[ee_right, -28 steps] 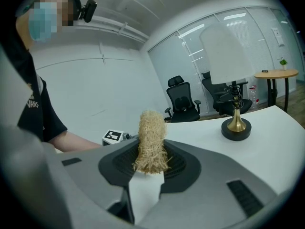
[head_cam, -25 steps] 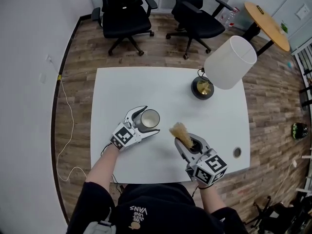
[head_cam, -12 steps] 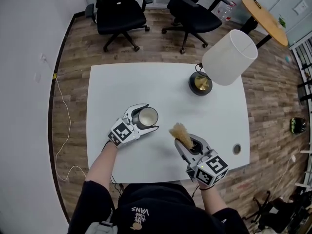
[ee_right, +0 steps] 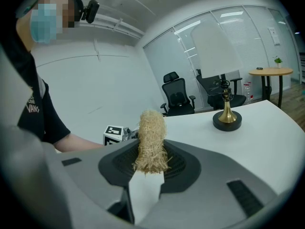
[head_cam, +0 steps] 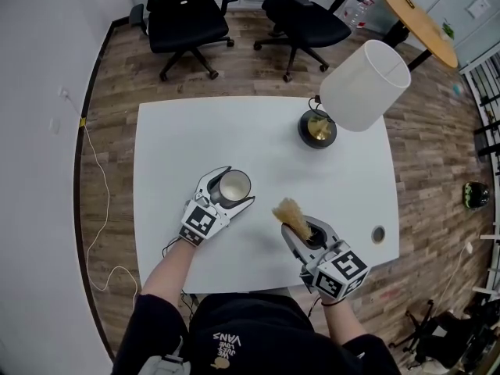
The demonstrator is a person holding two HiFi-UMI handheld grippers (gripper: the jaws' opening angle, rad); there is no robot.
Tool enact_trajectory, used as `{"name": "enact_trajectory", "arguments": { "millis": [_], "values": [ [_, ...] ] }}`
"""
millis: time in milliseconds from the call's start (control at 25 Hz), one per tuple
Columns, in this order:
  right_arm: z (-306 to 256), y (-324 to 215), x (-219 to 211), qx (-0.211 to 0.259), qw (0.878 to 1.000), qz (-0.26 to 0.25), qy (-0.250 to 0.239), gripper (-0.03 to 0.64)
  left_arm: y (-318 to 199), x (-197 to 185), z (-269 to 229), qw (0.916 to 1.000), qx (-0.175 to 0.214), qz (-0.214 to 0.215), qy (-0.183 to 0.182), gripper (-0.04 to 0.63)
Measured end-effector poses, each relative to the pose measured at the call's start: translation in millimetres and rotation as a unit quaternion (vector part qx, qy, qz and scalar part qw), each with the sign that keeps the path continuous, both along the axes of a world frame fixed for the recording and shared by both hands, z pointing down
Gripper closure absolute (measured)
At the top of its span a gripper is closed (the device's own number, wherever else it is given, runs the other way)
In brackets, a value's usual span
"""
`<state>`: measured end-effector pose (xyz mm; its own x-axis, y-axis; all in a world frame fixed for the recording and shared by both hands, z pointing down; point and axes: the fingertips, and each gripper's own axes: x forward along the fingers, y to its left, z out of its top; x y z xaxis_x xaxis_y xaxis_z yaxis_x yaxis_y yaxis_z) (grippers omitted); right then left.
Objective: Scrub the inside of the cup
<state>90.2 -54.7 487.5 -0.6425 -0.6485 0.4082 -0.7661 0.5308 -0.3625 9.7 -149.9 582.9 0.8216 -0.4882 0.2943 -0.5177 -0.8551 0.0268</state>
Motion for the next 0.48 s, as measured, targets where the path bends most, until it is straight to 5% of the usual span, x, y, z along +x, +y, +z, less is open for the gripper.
{"name": "enact_trajectory", "arguments": {
  "millis": [320,480],
  "values": [
    [-5,-2,-6,0.010,1.000,-0.013,-0.005,0.506,3,2,-12,0.9999,0.009,-0.002,-0.009,0.187],
    [-22,-6,-13,0.030,0.999,-0.026,-0.009,0.505,13,0,-39,0.9981,0.039,0.023,-0.042,0.187]
  ]
}}
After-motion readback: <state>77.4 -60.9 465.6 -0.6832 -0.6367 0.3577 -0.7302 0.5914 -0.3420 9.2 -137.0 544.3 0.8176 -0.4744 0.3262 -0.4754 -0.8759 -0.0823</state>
